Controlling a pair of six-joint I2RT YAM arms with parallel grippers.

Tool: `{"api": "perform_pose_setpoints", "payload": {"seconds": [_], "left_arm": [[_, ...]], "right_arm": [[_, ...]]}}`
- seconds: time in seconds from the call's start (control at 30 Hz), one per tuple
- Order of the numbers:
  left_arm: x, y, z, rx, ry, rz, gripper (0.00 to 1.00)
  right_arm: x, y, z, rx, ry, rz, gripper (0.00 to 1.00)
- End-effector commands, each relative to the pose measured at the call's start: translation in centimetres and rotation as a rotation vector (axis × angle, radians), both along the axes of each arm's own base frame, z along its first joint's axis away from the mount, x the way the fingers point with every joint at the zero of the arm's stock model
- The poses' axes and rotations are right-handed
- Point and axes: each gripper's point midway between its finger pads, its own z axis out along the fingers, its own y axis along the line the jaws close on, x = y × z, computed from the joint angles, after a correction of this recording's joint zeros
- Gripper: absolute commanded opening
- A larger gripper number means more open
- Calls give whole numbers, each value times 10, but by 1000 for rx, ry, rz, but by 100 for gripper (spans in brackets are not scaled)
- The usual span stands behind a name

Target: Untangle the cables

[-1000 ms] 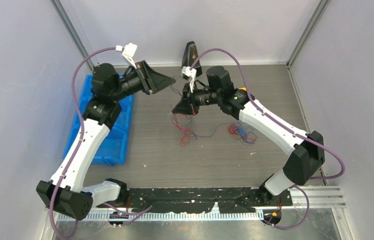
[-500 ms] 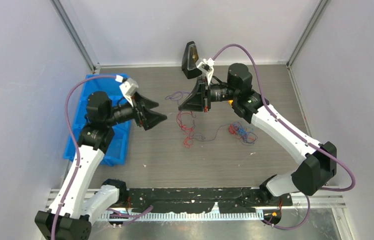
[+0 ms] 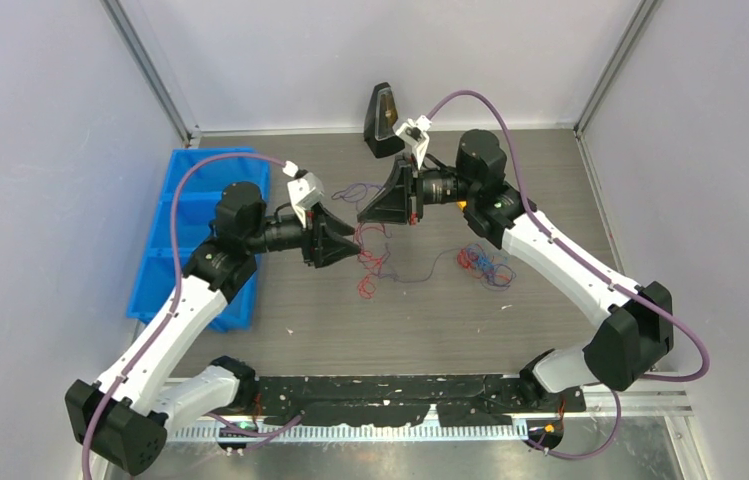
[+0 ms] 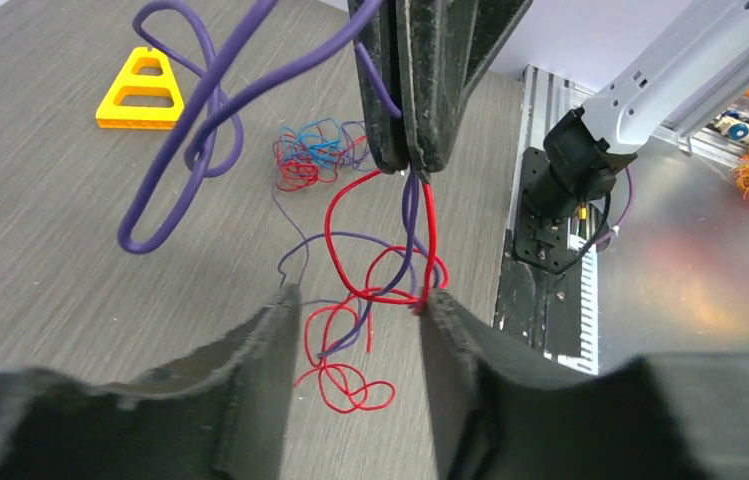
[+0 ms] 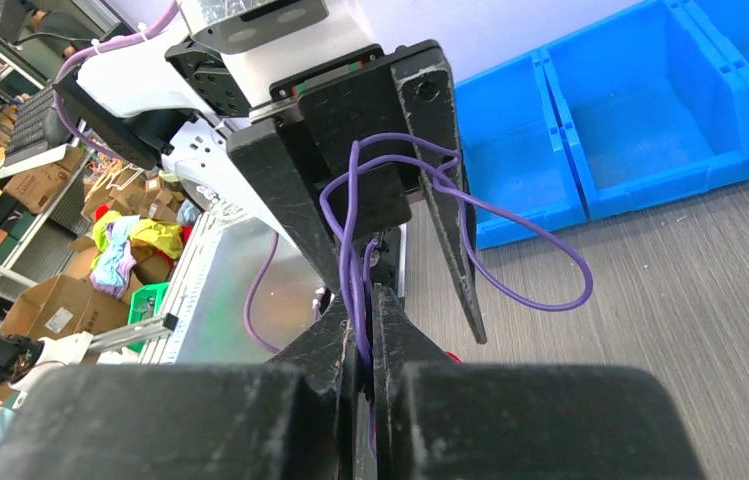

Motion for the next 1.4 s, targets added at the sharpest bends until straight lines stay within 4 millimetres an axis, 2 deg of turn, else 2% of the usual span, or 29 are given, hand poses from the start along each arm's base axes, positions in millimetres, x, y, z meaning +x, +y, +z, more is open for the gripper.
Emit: {"api": "perform_pose_setpoints", "payload": {"seconds": [0.0, 0.1, 0.13, 0.27, 0.33, 0.43, 0.53, 0.63, 0.73, 0.87, 0.93, 1.0, 1.13, 1.3, 1.37], "left_arm": [[2, -9, 27, -38, -86, -12, 40], [-1, -11, 25, -39, -67, -24, 8], [-2, -9, 24, -35, -57, -15, 0], [-10, 0, 10, -2, -48, 15, 0], [-14, 8, -3, 25, -29, 38, 0], [-18, 19, -30, 76, 28, 69, 0], [-17, 31, -49, 110, 73, 106, 0], [-15, 42, -58, 132, 101, 143, 0], [-14, 58, -53, 133, 105, 192, 0], [-12, 93, -51, 158, 83, 301, 0], [-12, 117, -59, 204, 76, 377, 0], [-14, 138, -70, 242, 94, 443, 0], [-17, 172, -92, 316, 144, 555, 0], [-3, 214, -103, 377, 198, 688, 0], [0, 222, -106, 388, 221, 700, 0]], "right_arm": [[-10, -4, 16, 43, -45, 24, 6], [-11, -4, 15, 44, -44, 27, 6], [-10, -4, 16, 45, -45, 23, 9], [1, -13, 22, 55, -45, -17, 18], [12, -20, 27, 68, -39, -61, 19], [34, -35, 34, 95, -17, -138, 18], [46, -43, 36, 125, 22, -179, 8], [59, -54, 30, 125, 40, -233, 6], [78, -65, 11, 54, 53, -331, 5], [114, -107, -19, -84, -5, -554, 5], [136, -146, -33, -137, 17, -686, 5], [149, -176, -39, -163, 24, -775, 6], [163, -224, -47, -205, 27, -891, 5], [171, -268, -57, -277, 3, -995, 5], [173, -281, -64, -300, 16, -1018, 5]]}}
